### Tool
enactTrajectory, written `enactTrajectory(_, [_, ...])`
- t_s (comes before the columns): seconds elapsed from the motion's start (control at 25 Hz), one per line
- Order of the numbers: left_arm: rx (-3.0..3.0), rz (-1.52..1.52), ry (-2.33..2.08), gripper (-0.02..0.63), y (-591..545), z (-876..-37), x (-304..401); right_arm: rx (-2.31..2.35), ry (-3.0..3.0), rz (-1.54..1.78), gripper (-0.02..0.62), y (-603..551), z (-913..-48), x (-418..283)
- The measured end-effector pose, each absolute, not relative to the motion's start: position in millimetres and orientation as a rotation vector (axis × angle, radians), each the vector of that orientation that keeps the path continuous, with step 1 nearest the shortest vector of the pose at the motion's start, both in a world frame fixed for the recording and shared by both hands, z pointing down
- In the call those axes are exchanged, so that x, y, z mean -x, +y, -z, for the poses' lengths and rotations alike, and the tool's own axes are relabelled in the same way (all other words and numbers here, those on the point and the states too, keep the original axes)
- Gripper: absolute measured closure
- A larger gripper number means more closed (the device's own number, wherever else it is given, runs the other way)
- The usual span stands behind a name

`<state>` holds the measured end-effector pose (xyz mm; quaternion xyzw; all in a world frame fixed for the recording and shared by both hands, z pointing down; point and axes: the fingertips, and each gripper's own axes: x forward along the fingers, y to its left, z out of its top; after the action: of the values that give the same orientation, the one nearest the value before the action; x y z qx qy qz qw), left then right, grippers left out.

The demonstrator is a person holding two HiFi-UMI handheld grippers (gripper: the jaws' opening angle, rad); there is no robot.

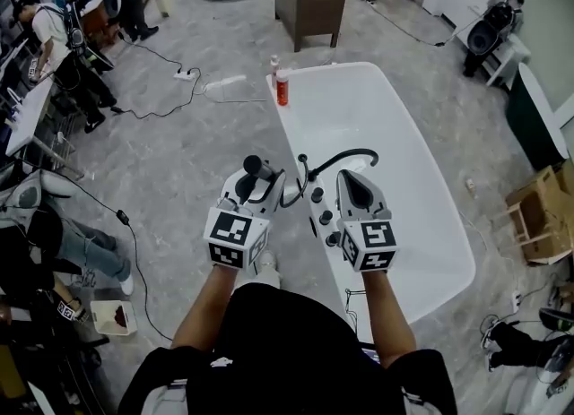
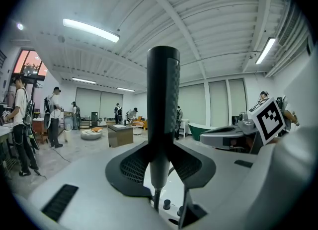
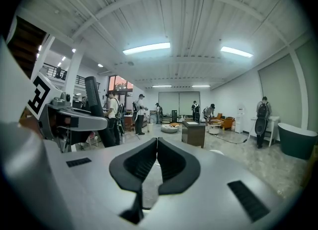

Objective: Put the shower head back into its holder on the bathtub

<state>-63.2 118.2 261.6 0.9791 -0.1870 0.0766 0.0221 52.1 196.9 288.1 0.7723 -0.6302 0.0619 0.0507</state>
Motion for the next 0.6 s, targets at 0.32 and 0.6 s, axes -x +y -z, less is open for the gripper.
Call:
enactTrajectory(0.32, [-3.028, -0.241, -0.540, 0.462, 48, -260, 49, -2.361, -1.891, -0.208, 0.572, 127, -287, -62])
enactTrajectory(0.6, [-3.020, -0.236, -0.484, 0.462, -5, -266, 39, -2.376, -1.839, -0.220, 0.572, 79, -292, -70])
